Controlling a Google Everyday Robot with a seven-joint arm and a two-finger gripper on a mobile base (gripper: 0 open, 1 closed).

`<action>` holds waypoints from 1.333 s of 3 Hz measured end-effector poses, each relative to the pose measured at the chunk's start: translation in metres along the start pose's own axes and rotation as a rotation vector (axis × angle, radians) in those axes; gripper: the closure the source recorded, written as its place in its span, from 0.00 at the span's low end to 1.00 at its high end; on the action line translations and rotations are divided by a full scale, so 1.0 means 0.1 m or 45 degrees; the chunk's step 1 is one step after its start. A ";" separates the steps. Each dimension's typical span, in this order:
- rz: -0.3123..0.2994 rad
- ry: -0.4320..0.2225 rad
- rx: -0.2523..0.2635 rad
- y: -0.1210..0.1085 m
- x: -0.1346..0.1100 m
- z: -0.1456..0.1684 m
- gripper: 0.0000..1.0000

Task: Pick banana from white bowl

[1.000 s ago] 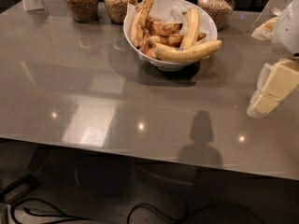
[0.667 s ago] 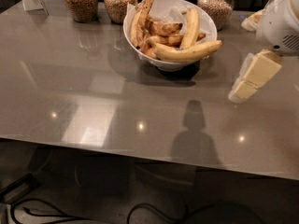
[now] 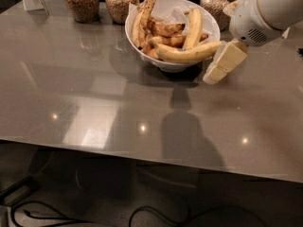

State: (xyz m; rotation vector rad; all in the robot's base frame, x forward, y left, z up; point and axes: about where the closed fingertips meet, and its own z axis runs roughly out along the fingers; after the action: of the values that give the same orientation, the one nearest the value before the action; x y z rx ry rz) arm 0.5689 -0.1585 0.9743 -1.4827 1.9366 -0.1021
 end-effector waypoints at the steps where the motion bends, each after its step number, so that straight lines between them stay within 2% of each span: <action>1: -0.124 0.037 0.074 -0.10 -0.24 0.28 0.00; 2: -0.166 0.088 0.112 -0.18 -0.16 0.26 0.00; 3: -0.166 0.087 0.113 -0.18 -0.16 0.26 0.00; 4: -0.117 0.035 0.114 -0.25 -0.16 0.40 0.00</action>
Offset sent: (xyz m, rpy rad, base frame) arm 0.0231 0.0254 -0.0051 -0.0670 -0.0638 0.0315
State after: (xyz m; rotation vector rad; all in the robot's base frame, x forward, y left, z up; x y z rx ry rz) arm 0.6141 -0.1394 0.9628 -1.5175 1.8604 -0.2484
